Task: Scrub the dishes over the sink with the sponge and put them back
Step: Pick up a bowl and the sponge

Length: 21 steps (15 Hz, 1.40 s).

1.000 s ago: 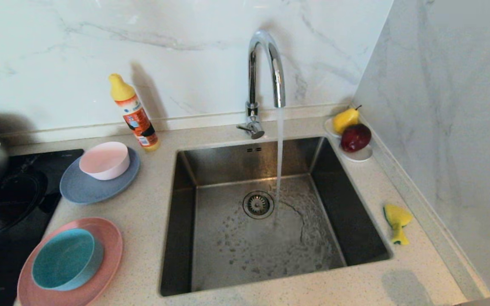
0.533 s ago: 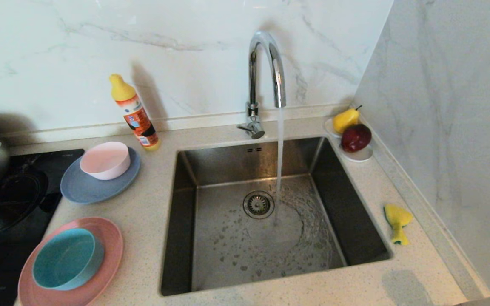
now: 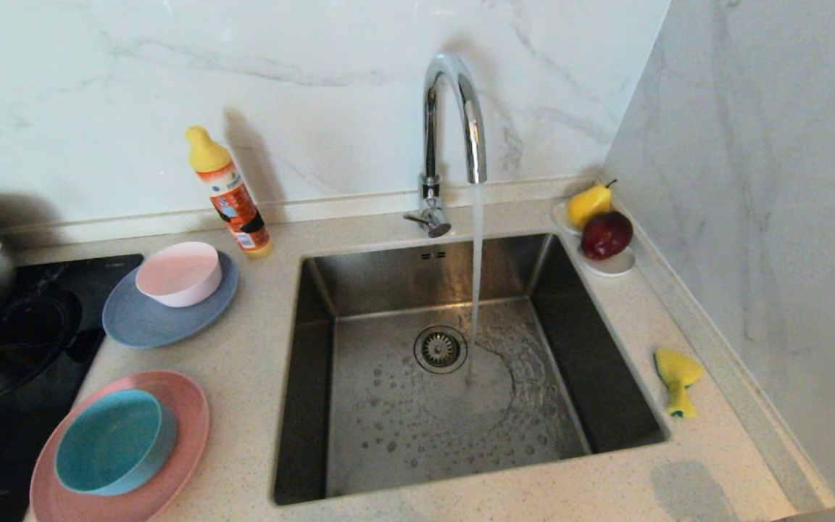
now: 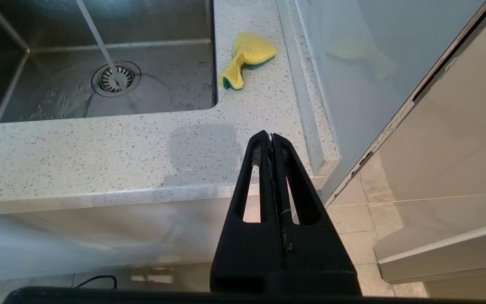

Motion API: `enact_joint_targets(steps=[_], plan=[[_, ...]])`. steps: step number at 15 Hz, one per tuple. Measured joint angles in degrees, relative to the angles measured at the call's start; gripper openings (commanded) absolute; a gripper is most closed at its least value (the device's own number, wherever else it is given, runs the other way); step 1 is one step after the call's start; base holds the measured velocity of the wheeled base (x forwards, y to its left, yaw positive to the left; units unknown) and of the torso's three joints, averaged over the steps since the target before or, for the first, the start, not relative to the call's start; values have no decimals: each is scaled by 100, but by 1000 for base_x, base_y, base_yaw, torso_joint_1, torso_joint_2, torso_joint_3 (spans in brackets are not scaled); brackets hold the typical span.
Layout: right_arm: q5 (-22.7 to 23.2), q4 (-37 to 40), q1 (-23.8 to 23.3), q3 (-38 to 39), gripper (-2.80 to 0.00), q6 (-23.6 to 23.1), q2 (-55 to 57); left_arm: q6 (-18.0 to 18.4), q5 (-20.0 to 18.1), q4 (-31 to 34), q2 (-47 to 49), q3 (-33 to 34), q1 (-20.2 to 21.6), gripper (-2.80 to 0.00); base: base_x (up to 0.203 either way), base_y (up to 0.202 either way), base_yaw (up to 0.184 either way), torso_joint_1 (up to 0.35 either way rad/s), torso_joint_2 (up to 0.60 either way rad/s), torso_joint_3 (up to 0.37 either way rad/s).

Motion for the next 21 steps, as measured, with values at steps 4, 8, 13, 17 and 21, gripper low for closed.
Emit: enact_joint_targets(steps=[4, 8, 13, 17, 21], plan=[[0, 2, 0, 0, -280, 0, 0, 49, -1252, 1273, -758, 40, 88, -280, 0, 0, 0, 0, 0, 0], [0, 2, 0, 0, -280, 0, 0, 54, -2981, 2569, -929, 45, 107, -280, 0, 0, 0, 0, 0, 0], [-2, 0, 0, 0, -280, 0, 0, 366, -3316, 3048, -949, 34, 107, -280, 0, 0, 0, 0, 0, 0], [0, 2, 0, 0, -280, 0, 0, 258, -3274, 3048, -952, 34, 107, -280, 0, 0, 0, 0, 0, 0], [0, 0, 0, 0, -280, -18, 0, 256, -3272, 3051, -952, 35, 107, -280, 0, 0, 0, 0, 0, 0]])
